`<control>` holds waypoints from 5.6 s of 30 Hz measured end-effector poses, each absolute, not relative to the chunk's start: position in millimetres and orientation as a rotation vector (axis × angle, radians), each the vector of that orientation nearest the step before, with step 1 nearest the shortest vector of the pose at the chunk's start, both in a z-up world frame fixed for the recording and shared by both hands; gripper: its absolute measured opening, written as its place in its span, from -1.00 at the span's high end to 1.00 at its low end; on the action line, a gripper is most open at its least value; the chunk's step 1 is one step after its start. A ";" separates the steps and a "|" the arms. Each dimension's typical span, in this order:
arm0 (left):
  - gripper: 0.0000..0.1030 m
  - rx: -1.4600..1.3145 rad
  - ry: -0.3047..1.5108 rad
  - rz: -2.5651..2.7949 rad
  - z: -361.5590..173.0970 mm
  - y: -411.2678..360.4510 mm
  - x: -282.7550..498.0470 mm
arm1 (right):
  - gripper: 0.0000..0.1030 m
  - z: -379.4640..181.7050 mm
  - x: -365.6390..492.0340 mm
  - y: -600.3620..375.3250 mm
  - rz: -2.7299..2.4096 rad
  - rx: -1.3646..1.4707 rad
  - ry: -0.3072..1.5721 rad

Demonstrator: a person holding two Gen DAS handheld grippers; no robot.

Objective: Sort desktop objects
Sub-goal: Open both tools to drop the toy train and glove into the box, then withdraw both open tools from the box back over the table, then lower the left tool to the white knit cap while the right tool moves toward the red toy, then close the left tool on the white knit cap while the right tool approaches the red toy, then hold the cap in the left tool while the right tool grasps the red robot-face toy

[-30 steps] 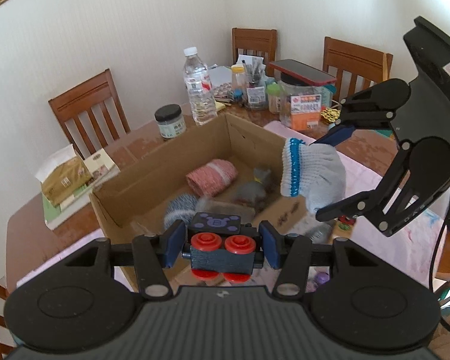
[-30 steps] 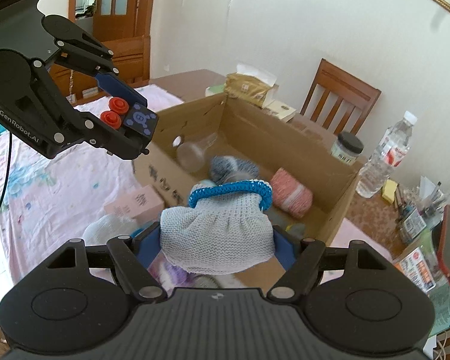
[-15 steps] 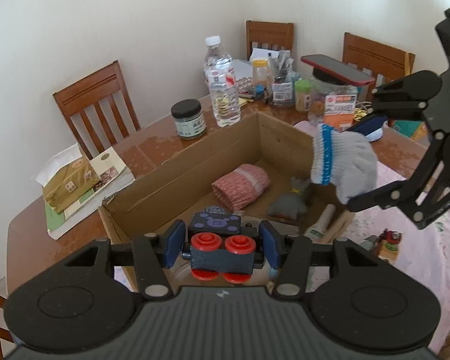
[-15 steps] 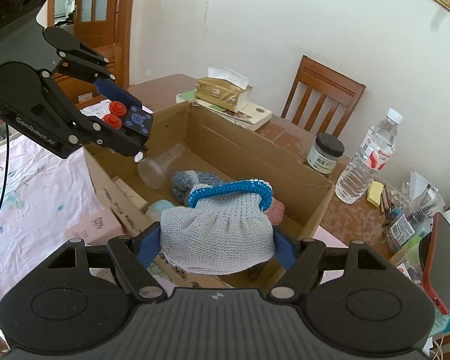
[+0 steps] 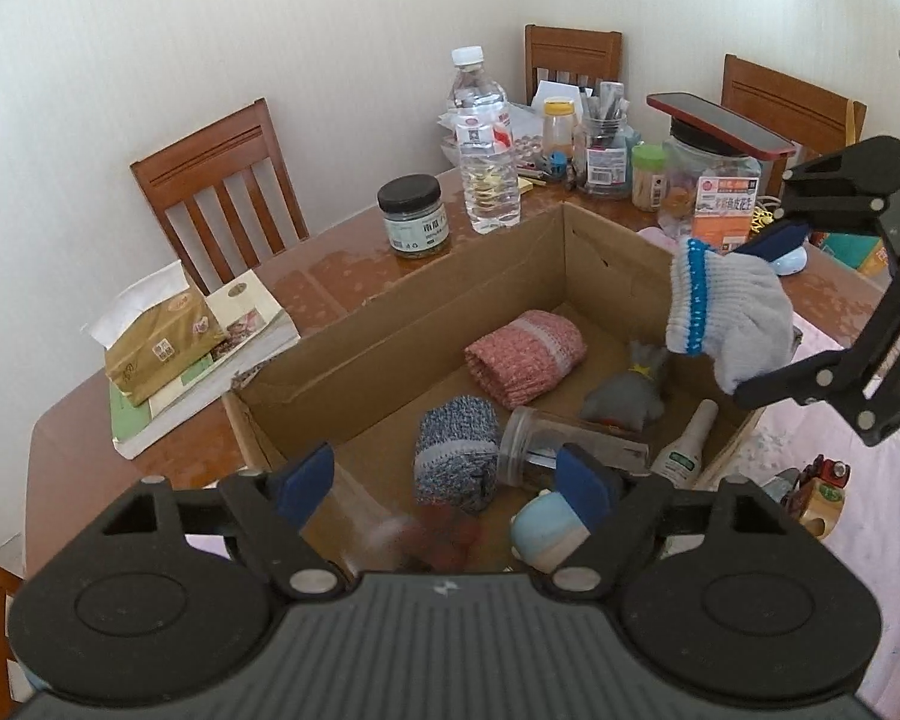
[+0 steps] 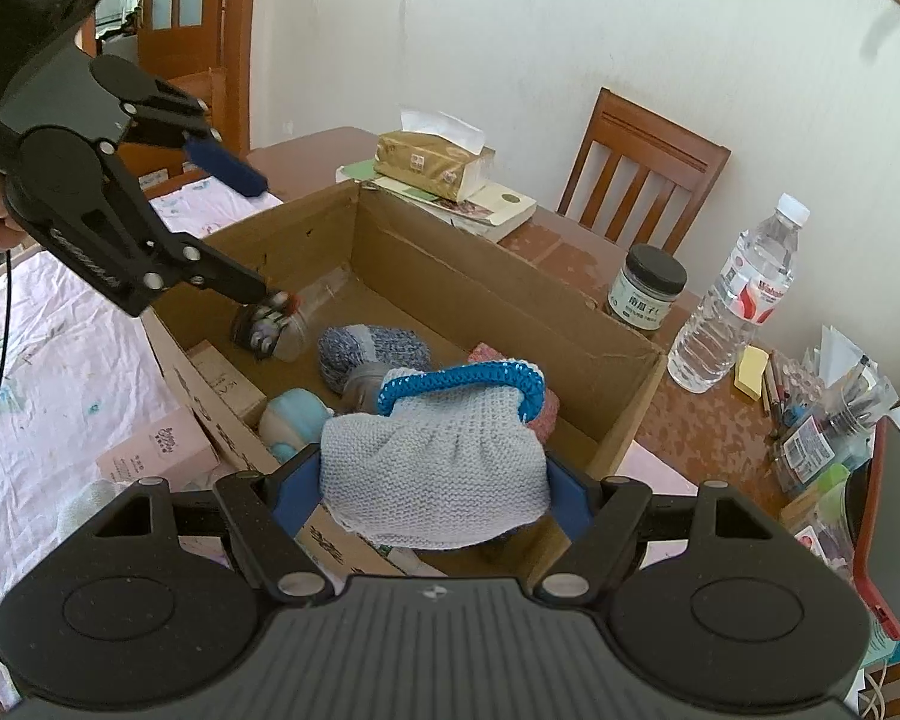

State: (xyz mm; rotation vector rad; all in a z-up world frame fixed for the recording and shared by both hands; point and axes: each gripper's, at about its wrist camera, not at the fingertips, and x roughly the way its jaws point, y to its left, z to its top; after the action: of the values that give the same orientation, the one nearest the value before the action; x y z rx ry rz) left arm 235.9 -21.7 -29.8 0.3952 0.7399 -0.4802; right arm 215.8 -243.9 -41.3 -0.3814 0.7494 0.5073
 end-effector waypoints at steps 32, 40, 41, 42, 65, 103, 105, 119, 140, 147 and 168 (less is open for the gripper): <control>-0.82 0.401 0.767 -0.514 -33.6 -21.1 209.1 | -1.00 -57.3 256.5 -241.1 0.400 -0.396 0.765; -0.84 0.387 0.777 -0.522 -35.2 -22.8 198.6 | -1.00 -52.1 245.8 -246.4 0.391 -0.361 0.761; -0.84 0.385 0.776 -0.522 -35.2 -22.7 196.8 | -1.00 -52.1 244.5 -246.6 0.392 -0.358 0.762; -0.84 0.383 0.775 -0.523 -35.2 -22.3 195.1 | -1.00 -52.2 242.9 -246.7 0.393 -0.357 0.763; -0.84 0.363 0.773 -0.529 -34.2 -28.6 156.2 | -1.00 -46.9 197.0 -247.5 0.385 -0.342 0.753; -0.84 0.415 0.812 -0.435 -113.0 -62.5 93.2 | -1.00 -99.1 94.1 -268.5 0.263 -0.134 0.914; -0.84 0.398 0.814 -0.417 -115.1 -62.7 93.0 | -1.00 -102.7 94.5 -272.3 0.260 -0.105 0.933; -0.50 0.290 0.872 -0.298 -129.3 -67.2 90.3 | -1.00 -111.9 96.3 -273.3 0.271 -0.079 0.963; -0.18 0.177 0.903 -0.268 -131.5 -62.3 92.0 | -1.00 -113.3 125.7 -274.8 0.237 -0.092 0.917; -0.18 0.154 0.910 -0.278 -131.4 -61.8 91.2 | -1.00 -120.1 150.9 -278.8 0.181 -0.112 0.907; -0.18 0.161 0.915 -0.308 -130.7 -62.8 90.9 | -1.00 -128.8 125.9 -300.1 0.104 -0.125 0.961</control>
State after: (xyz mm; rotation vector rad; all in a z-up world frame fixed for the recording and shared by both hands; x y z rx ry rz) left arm 90.9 -62.8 -130.7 0.1606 0.9152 -0.3077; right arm 125.9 -300.1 -128.8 -0.1245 0.9609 0.1038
